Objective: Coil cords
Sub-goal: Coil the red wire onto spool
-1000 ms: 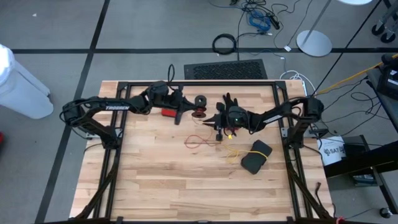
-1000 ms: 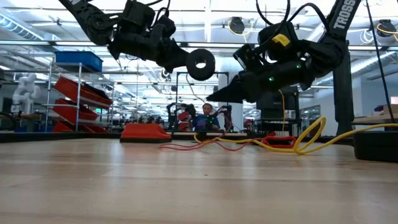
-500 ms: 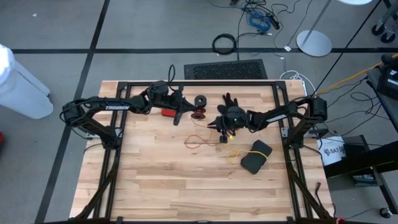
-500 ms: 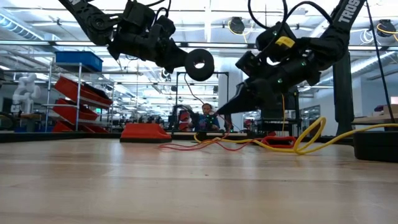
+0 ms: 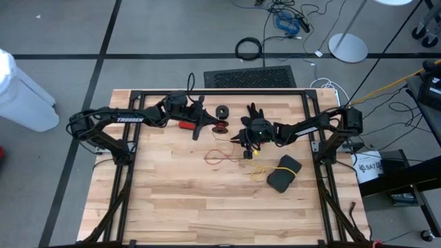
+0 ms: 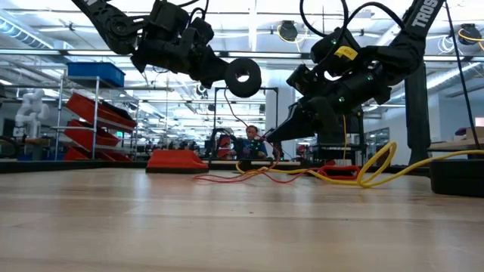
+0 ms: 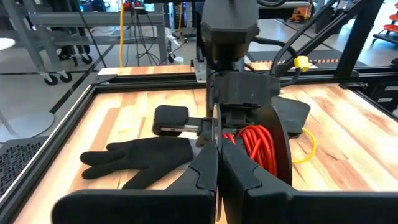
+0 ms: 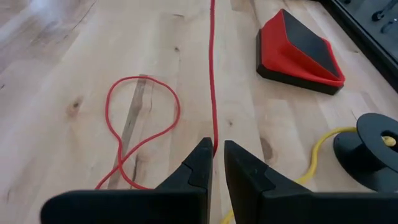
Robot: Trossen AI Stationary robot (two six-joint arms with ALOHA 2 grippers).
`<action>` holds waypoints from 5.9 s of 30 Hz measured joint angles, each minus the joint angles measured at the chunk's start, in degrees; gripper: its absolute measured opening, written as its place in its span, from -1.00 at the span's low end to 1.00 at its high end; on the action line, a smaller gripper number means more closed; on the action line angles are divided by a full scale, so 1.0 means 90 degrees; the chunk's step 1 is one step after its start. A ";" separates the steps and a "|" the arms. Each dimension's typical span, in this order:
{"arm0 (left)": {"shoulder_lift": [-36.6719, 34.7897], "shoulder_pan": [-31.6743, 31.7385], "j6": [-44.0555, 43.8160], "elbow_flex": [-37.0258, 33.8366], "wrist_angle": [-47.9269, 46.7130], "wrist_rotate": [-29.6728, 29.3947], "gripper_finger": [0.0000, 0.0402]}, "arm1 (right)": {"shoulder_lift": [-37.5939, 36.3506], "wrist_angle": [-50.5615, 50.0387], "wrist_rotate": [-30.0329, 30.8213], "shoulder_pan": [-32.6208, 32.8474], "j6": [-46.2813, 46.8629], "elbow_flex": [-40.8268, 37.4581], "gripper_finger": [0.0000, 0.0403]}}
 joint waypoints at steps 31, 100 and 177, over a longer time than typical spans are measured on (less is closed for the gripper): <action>0.0002 -0.0263 -0.0017 0.0000 0.0774 -0.0153 -0.97 | 0.0002 0.0141 0.0006 0.0000 0.0049 0.0000 -0.97; 0.0009 -0.0678 0.2034 0.0004 -0.0978 -0.2787 -0.97 | -0.0833 -0.0095 0.1029 -0.0188 0.0745 0.0529 -1.00; -0.0345 0.0140 -0.0629 -0.0833 0.1495 -0.1115 -0.97 | 0.0918 0.1898 0.1147 -0.0005 -0.0254 0.0209 -1.00</action>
